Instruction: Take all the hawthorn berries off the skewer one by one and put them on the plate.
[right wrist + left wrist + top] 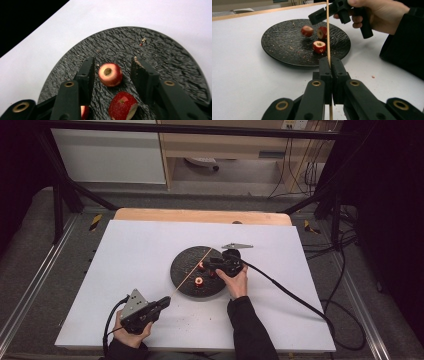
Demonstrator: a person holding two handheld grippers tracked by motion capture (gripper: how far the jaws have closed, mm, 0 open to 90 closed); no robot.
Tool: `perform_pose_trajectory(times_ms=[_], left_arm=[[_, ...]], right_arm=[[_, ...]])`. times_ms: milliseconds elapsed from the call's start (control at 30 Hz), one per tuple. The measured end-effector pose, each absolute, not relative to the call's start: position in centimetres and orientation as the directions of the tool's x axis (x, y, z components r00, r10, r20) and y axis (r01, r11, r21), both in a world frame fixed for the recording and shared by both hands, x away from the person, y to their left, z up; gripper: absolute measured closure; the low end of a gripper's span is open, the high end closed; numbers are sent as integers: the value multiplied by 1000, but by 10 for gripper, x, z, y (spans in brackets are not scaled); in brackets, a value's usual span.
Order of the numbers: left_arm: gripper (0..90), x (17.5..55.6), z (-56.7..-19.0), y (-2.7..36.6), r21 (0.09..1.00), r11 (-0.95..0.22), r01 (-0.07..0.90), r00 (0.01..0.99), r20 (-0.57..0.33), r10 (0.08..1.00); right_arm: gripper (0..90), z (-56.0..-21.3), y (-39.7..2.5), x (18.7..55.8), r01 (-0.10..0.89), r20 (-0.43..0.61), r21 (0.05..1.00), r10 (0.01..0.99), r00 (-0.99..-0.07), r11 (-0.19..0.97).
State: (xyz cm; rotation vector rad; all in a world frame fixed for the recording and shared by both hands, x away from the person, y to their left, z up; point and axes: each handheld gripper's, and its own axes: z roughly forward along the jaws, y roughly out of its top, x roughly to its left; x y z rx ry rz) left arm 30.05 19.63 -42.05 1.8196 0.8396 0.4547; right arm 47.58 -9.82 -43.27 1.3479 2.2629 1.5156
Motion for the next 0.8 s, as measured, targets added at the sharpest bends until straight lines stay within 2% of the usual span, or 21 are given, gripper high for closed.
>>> perform_pose_trajectory(times_ms=[200,533,800], left_arm=[[881,301,-421,196,915,-220,338,682,-77,728],[881,305,-421,195,906,-229,355,677,-80,732],[881,313,-419,191,895,-240,376,668,-83,740]], right_arm=[[437,-419,-111,463,580,327,803,714,-619,135],[136,-413,-144,433,535,262,823,708,-656,192],[25,-426,-171,407,521,204,816,719,-665,251]])
